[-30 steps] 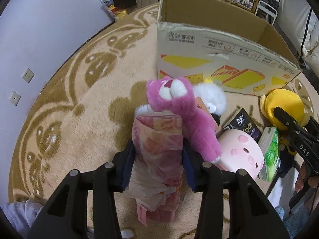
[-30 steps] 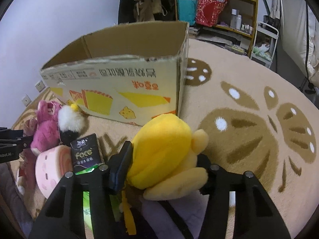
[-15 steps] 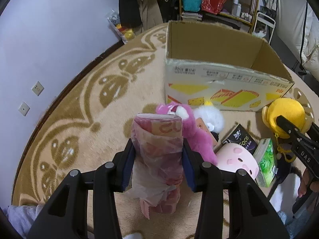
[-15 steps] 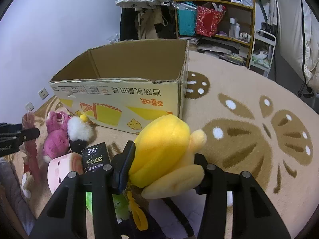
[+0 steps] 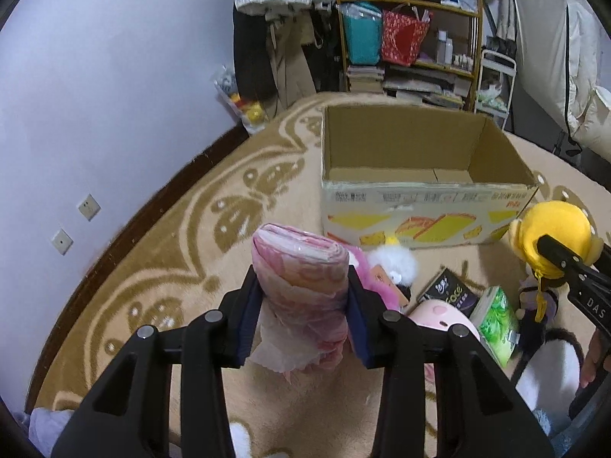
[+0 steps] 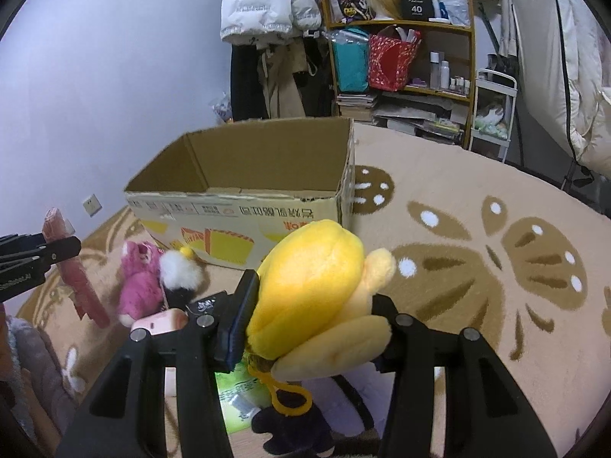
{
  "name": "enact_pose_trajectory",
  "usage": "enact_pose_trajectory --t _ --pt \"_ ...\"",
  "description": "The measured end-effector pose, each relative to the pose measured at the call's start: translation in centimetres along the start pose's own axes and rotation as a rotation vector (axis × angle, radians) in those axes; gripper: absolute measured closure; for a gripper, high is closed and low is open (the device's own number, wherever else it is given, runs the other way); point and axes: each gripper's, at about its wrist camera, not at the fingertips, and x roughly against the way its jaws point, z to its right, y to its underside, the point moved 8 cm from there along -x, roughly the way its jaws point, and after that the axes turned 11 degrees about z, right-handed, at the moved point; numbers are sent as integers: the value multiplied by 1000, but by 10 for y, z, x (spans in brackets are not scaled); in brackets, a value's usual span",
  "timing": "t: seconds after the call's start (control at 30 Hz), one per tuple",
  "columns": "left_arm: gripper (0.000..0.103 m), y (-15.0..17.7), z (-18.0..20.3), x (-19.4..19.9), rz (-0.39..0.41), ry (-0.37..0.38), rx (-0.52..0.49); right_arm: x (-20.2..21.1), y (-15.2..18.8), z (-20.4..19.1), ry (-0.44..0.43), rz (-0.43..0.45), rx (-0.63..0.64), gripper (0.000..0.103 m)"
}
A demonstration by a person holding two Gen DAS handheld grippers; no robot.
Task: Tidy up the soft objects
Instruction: 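Lift the pink bundle with the left gripper while the right gripper carries the yellow plush toward the box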
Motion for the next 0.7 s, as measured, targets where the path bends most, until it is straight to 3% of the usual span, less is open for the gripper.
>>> enact_pose_trajectory --t 0.43,0.7 --pt "65 -28 -12 13 110 -35 16 18 -19 5 -7 78 -14 51" --pt "65 -25 -14 9 92 -34 32 7 -12 10 4 35 -32 50"
